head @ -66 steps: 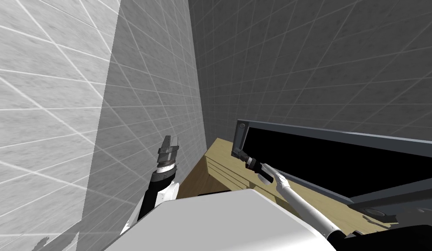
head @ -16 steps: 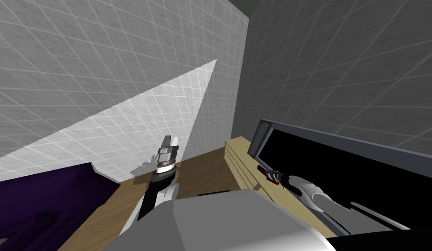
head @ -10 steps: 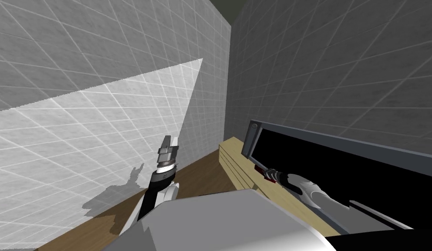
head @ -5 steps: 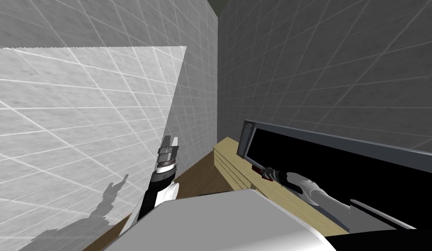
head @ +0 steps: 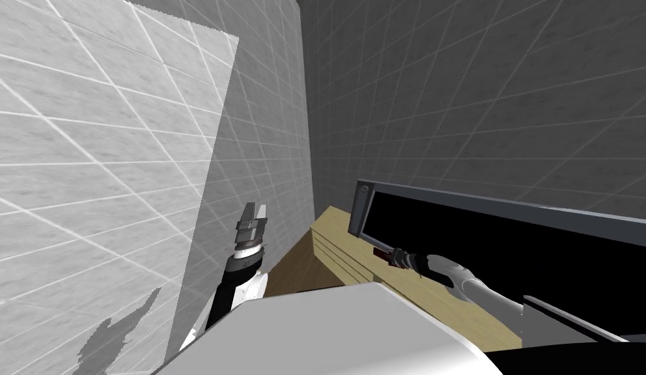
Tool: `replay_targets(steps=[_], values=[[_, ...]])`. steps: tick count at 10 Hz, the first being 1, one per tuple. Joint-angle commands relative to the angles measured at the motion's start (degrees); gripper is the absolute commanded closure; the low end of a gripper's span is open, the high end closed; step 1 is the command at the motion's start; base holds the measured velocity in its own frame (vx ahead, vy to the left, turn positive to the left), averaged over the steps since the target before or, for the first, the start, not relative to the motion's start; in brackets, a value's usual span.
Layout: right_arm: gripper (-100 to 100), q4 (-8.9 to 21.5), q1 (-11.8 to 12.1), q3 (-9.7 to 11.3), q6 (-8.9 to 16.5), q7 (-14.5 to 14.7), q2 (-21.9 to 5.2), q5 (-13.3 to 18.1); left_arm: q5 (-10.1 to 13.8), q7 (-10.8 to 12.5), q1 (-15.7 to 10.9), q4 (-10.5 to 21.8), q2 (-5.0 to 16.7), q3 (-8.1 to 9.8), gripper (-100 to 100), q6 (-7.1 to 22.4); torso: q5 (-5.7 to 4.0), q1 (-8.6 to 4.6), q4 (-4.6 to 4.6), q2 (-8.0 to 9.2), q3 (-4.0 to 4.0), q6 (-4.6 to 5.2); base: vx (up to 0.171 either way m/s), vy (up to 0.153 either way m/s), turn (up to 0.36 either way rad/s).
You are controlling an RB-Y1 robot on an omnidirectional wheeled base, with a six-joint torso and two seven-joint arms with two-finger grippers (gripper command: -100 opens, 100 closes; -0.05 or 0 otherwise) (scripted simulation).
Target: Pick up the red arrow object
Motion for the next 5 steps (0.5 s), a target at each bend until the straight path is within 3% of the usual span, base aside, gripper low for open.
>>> replay_targets(steps=[1,2,3,4,5], values=[[100,0.3,-0.2,-0.1,-1.9,1.7,0.1,0.3,0.0,0.0,0.0,0.0,0.0,0.00,0,0.0,0.00,0.00,0.00,0.00,0.00,0.00,0.137,0.085,-0.220],[100,0.0,-0.5,-0.1,-3.9,3.8,-0.1,1.0,0.0,0.0,0.0,0.0,0.0,0.00,0,0.0,-0.02,-0.10,0.04,0.07,0.05,-0.14,0.152,0.069,-0.314],[100,0.0,-0.5,-0.1,-4.2,3.8,-0.1,1.0,0.0,0.0,0.0,0.0,0.0,0.00,0,0.0,-0.01,-0.15,0.03,0.04,0.04,-0.08,0.136,0.073,-0.254],[100,-0.6,0.0,-0.1,-3.3,3.2,-0.2,0.8,0.0,0.0,0.0,0.0,0.0,0.00,0,0.0,-0.03,-0.18,0.03,0.08,0.05,-0.13,0.032,0.034,-0.066],[0,-0.6,0.0,-0.1,-3.5,3.4,-0.2,0.8,0.0,0.0,0.0,0.0,0.0,0.00,0,0.0,-0.06,-0.34,0.09,0.34,0.19,-0.16,0.003,0.008,0.004]])
